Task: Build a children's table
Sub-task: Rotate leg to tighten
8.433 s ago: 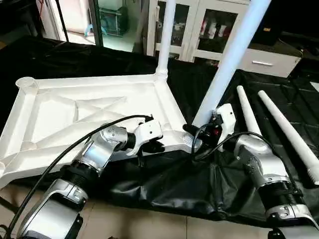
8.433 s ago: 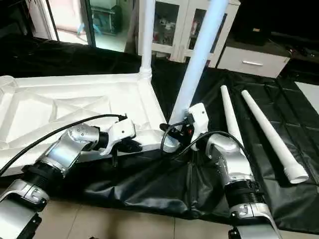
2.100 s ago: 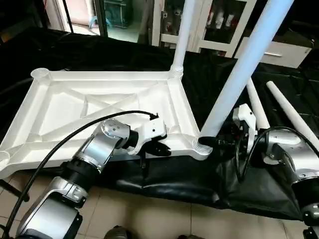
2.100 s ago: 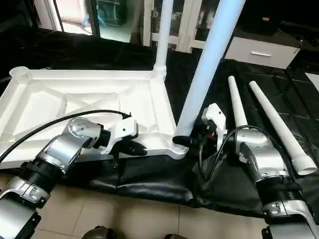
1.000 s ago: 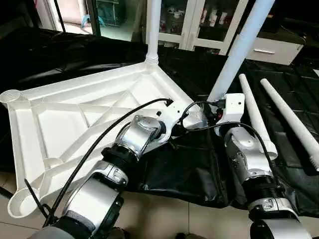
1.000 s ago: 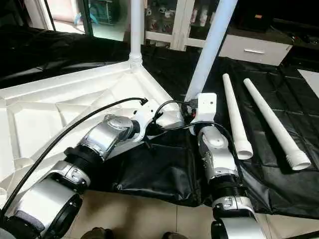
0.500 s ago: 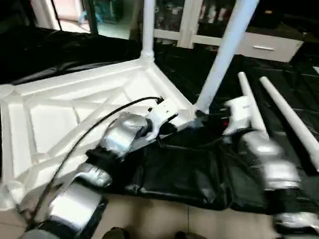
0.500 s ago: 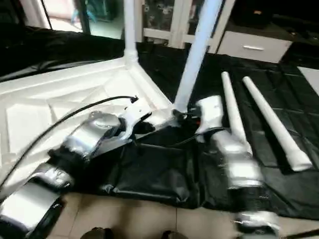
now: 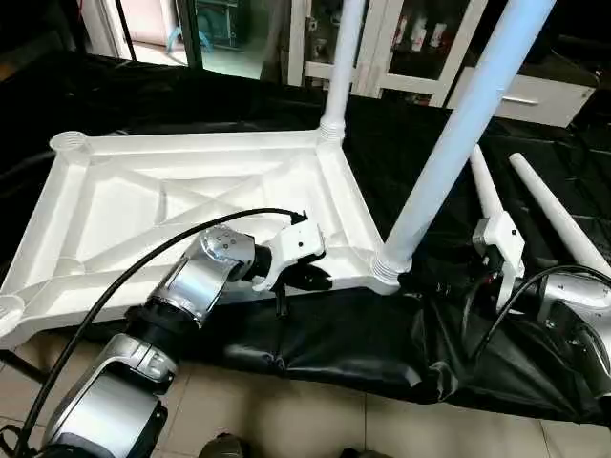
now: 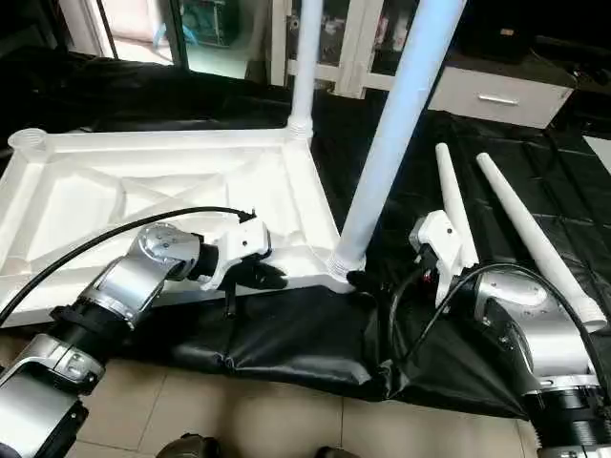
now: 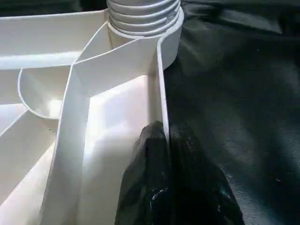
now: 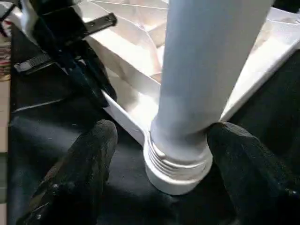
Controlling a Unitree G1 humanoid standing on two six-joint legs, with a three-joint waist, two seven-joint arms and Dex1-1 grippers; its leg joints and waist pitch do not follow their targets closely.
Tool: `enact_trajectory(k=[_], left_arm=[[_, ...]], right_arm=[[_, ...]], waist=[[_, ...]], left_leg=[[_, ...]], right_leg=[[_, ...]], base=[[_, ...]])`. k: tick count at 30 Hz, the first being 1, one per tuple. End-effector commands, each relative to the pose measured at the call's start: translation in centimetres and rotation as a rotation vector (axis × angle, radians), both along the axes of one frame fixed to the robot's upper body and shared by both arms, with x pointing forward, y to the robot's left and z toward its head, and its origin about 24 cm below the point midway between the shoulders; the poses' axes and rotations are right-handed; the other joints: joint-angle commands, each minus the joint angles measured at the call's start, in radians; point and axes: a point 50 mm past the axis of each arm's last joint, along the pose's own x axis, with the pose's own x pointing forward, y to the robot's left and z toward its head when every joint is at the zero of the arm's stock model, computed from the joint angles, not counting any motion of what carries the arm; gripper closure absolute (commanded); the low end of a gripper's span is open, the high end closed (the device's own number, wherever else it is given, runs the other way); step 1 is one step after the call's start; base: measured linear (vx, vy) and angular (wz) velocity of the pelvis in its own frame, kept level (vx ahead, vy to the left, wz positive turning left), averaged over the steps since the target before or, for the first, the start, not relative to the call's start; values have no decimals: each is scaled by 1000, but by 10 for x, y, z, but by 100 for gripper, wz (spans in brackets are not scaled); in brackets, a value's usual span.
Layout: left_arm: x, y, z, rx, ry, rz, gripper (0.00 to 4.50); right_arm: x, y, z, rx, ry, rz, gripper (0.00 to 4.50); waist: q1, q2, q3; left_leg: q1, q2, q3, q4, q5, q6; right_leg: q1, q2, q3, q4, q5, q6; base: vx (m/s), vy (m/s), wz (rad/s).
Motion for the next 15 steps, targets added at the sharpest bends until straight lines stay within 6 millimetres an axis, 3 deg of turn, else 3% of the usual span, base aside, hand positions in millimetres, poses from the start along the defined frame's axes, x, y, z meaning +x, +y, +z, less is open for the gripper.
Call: enact_trajectory(k=[1,9,15], left_arm=[[-5,-12,10,-99,-24,-74,450],[-6,-13,11,-97,-21,-89,450],[-5,-12,12,-95,-23,-92,450]], right_arm=[[-1,4,3,6,3,50,108],[19,5,-1,-40,-15,-7,108],[27,12,-5,-64,-17,3,108]], waist=[[-4,-12,-77],[-3,-12,-80],[-1,-14,-81]], left_leg=[[37,55,-23,-68,-270,52],[37,52,-21,-62,-254,47],[33,51,-20,-57,-221,65]], right_leg=[[37,-56,30,-65,-305,-197],[35,-55,30,-59,-284,-212],[39,-52,30,-48,-231,-226]], base=[[0,0,0],[0,0,0],[0,0,0]])
